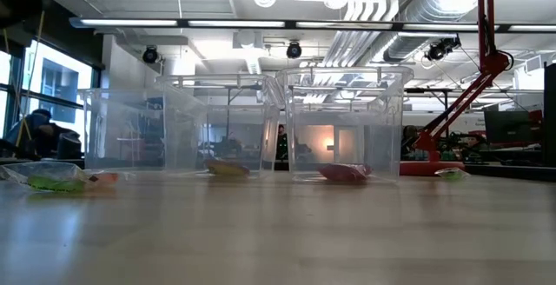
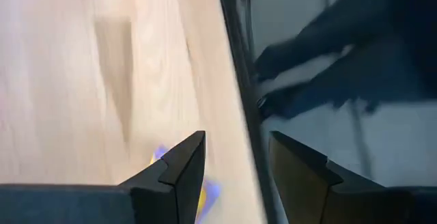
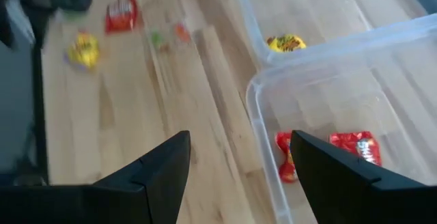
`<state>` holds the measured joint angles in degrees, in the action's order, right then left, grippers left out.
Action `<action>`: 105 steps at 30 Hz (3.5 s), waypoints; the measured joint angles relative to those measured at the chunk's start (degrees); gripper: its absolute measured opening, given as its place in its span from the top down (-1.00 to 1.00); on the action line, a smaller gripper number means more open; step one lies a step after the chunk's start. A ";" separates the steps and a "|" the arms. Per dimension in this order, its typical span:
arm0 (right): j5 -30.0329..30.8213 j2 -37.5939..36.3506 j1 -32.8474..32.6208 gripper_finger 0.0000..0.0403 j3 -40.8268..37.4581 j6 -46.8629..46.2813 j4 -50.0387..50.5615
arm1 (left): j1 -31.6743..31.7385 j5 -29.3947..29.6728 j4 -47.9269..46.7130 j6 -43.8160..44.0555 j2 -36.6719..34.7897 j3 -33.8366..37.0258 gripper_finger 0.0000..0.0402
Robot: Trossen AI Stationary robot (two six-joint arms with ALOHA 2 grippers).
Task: Sort candy
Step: Put the yellow candy pack into the top center transparent bin, then put the red candy pack into right transparent bin
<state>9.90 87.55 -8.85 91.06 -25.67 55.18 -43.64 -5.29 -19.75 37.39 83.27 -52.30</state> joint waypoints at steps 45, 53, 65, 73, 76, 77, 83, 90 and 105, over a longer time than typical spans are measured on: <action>9.68 0.09 -4.60 -0.23 -0.06 -7.31 1.36 | 10.17 29.54 -10.96 -22.85 -19.54 1.91 1.00; 12.05 -0.18 -4.29 -0.23 -0.06 -5.57 1.14 | 37.95 27.51 -10.12 -41.80 -20.65 -1.81 1.00; 12.33 -0.43 -4.31 -0.23 -0.06 -5.36 1.16 | 52.81 19.44 -7.44 -45.23 -9.38 -1.74 0.43; 13.97 -0.57 -4.01 -0.23 -0.06 -4.29 1.07 | 50.84 10.34 -21.53 -29.53 -12.40 -11.24 -0.12; 14.00 -0.57 -3.90 -0.23 -0.06 -4.32 1.10 | 46.32 0.96 -28.39 -23.35 -15.02 -12.47 -0.20; 14.13 -0.57 -3.90 -0.23 -0.06 -4.33 1.11 | 43.86 -0.57 -30.48 -20.76 -15.98 -12.32 -0.21; 14.15 -0.57 -3.90 -0.23 -0.06 -5.78 1.13 | 20.61 3.19 -45.13 -3.93 -18.98 -12.26 -0.20; 14.25 -0.57 -3.52 -0.23 -0.06 -5.36 0.92 | -3.78 18.65 -41.47 10.20 -16.71 -4.46 -0.20; 14.19 -0.55 -3.53 -0.23 -0.06 -7.07 0.93 | -8.15 14.73 -21.37 25.30 -10.97 18.14 -0.20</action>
<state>24.10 87.00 -12.38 91.00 -32.73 56.10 -51.79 9.44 -41.12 62.69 72.30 -34.16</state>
